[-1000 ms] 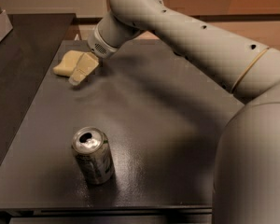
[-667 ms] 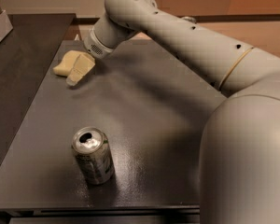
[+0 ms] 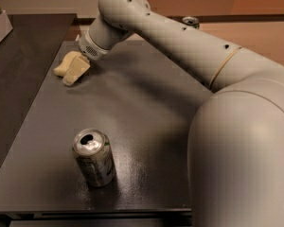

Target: Move sponge near 7up can

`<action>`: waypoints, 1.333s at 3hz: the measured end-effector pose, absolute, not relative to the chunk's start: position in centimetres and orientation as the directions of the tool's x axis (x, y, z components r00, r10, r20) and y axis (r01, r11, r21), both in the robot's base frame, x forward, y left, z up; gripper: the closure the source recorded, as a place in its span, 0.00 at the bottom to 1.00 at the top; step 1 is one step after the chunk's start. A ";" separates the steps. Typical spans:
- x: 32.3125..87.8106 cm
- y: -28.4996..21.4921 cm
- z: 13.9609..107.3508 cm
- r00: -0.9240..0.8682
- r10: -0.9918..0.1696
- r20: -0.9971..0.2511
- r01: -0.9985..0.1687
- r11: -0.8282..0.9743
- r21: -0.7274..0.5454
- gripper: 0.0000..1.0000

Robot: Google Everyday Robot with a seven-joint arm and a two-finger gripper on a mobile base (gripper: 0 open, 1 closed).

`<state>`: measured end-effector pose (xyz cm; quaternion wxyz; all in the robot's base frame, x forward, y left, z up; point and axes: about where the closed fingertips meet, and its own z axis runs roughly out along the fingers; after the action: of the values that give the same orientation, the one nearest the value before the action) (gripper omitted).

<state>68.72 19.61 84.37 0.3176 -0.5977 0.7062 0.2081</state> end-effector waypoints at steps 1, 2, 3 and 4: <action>68.8 19.8 84.1 -0.091 -0.713 -0.695 -0.977 0.200 -0.077 0.41; 68.9 19.4 84.2 -0.097 -0.713 -0.695 -0.975 0.207 -0.077 0.64; 68.2 18.2 85.5 -0.089 -0.708 -0.700 -0.974 0.208 -0.086 0.87; 66.5 16.1 87.6 -0.060 -0.716 -0.696 -0.977 0.184 -0.105 1.00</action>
Offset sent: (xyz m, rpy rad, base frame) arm 0.0036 -0.0113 0.0040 -0.0004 0.0031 -0.0257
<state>66.51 16.12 87.62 0.3214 -0.6056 0.6989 0.2037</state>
